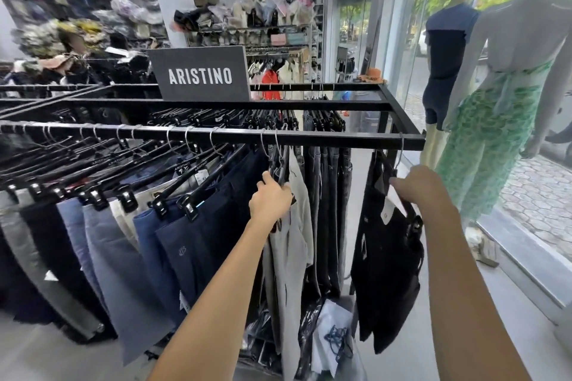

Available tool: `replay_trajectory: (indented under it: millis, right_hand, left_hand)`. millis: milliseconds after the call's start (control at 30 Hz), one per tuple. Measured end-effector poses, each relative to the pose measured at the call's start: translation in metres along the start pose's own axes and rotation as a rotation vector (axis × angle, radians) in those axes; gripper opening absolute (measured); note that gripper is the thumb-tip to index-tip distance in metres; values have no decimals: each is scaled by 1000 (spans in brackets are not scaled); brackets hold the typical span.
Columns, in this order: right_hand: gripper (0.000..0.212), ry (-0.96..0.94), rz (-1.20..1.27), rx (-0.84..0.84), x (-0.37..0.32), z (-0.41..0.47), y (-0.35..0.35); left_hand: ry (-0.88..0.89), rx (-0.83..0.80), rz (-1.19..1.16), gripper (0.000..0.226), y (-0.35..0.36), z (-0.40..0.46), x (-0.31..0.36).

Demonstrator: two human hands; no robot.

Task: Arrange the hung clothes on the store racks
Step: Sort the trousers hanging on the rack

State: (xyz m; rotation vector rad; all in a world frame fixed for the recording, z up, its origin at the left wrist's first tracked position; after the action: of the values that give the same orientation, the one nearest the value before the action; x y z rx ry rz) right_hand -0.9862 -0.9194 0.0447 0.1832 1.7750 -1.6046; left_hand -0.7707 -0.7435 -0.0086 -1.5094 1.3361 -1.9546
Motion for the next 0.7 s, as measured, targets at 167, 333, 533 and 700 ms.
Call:
replay_trajectory:
  millis: [167, 333, 533, 700]
  right_hand:
    - [21, -113, 147, 232, -60, -34, 4]
    - [22, -296, 241, 104, -126, -68, 72]
    - [29, -501, 309, 116, -203, -94, 141]
    - [24, -604, 279, 123, -268, -112, 190]
  left_hand:
    - [-32, -125, -222, 59, -15, 4, -1]
    - [76, -156, -204, 45, -42, 17, -24]
    - [334, 217, -146, 31, -98, 39, -75]
    - [380, 429, 5, 31, -150, 66, -134]
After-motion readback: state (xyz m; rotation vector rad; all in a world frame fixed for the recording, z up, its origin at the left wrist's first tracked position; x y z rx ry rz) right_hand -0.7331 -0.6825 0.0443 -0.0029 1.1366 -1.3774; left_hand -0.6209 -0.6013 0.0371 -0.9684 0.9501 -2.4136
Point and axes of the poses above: each hand's wrist, its own z-axis towards the middle knuckle, its own y-axis out of the palm, x = y × z, the point moved 2 cm from there along z, towards the middle knuckle, and after that the axes turned 2 degrees about -y, right-handed, at the moved point
